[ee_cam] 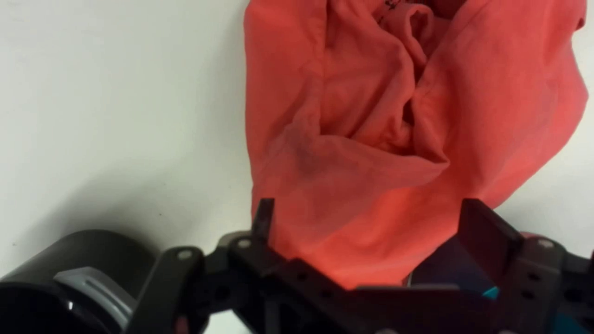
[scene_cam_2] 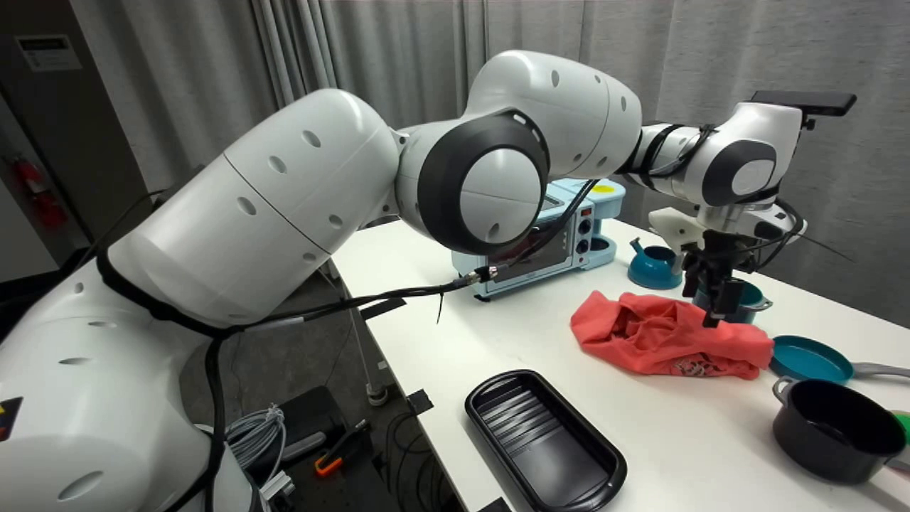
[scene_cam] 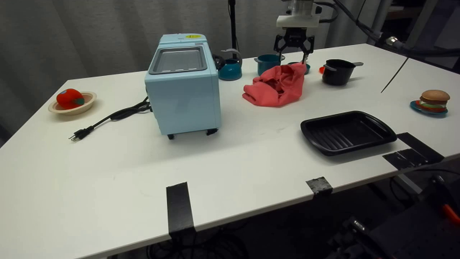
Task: Unfold the orange cloth
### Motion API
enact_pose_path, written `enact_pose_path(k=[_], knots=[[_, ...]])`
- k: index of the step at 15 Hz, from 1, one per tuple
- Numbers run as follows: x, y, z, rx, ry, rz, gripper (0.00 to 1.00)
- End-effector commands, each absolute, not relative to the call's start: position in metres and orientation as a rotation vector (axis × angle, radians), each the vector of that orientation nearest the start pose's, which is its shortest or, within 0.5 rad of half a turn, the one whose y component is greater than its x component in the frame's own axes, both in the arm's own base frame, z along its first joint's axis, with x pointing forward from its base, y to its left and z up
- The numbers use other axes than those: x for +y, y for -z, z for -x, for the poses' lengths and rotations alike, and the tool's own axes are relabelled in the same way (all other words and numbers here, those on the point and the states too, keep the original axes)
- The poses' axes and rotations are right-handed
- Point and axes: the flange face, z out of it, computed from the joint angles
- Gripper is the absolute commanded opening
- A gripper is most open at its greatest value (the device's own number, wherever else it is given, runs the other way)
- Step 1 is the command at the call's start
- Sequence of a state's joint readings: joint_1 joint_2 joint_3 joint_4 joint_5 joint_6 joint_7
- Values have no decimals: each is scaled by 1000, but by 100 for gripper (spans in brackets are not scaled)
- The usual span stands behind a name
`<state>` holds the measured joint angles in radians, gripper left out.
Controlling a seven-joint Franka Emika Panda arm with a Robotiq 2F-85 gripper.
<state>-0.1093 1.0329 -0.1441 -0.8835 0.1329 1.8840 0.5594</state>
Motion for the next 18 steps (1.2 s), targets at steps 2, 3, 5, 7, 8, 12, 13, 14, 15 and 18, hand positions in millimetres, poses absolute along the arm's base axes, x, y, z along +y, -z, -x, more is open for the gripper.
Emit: enact_pose_path(k=[2,3,5,7,8,12,13,14,15,18], knots=[[-142,-264,-774,1203,-58,2906,100],[-142,-265,-774,1202,-66,2907,100],[-142,-265,-774,1201,-70,2907,100],[-142,-265,-774,1201,-70,2906,100],[-142,-265,-774,1201,-70,2906,100],[-135,-253,-780,1143,12,2928,100],[-134,-248,-781,1141,16,2921,100],[-132,-242,-781,1146,22,2915,100],[-131,-238,-783,1145,28,2915,100],[-127,-220,-779,1152,36,2911,75]])
